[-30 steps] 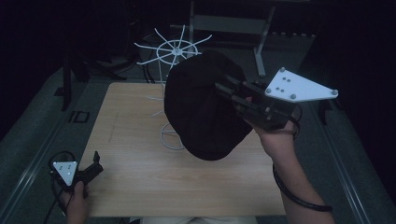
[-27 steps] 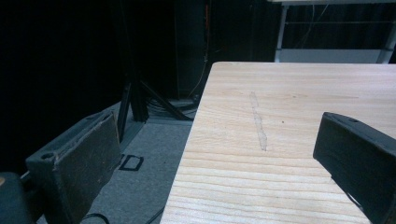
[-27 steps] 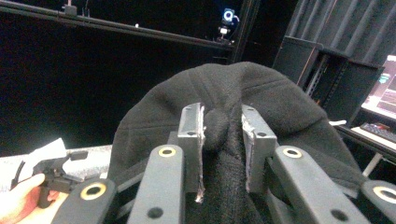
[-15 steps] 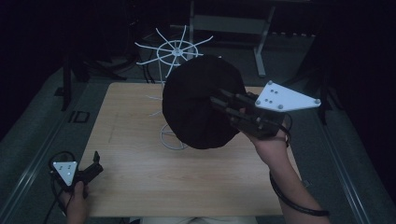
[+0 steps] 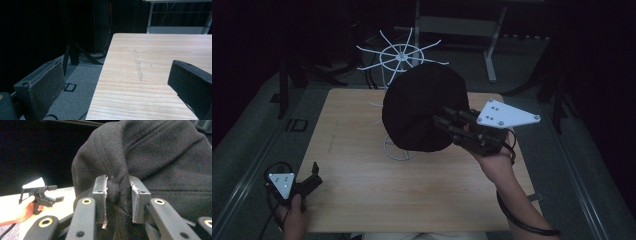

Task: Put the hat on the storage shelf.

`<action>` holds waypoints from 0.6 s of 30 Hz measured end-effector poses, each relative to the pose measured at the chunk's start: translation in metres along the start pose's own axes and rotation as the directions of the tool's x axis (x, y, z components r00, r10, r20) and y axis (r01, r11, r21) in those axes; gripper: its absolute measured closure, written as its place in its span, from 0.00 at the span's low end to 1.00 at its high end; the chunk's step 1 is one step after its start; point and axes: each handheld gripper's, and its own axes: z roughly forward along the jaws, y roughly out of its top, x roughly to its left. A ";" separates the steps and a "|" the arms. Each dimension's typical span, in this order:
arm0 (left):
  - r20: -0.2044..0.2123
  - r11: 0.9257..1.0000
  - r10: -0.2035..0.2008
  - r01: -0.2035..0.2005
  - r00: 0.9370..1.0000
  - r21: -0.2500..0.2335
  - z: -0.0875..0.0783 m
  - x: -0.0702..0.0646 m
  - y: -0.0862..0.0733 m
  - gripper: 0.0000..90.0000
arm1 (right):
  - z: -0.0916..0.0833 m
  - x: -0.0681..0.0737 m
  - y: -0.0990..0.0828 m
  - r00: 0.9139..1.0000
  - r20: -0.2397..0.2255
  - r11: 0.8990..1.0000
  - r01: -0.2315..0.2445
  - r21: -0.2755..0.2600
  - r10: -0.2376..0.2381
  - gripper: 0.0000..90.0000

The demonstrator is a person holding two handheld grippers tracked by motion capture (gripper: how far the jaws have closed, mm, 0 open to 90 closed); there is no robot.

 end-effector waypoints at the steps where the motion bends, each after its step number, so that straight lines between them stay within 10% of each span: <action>1: 0.000 1.000 0.000 0.000 1.000 0.000 0.000 0.000 0.000 0.01 | 0.000 0.000 -0.001 1.000 0.000 1.000 -0.003 -0.001 0.003 0.75; 18: 0.000 1.000 0.000 0.000 1.000 0.000 0.000 0.000 0.000 0.01 | -0.028 -0.001 -0.003 1.000 0.017 0.997 -0.015 -0.080 0.016 0.41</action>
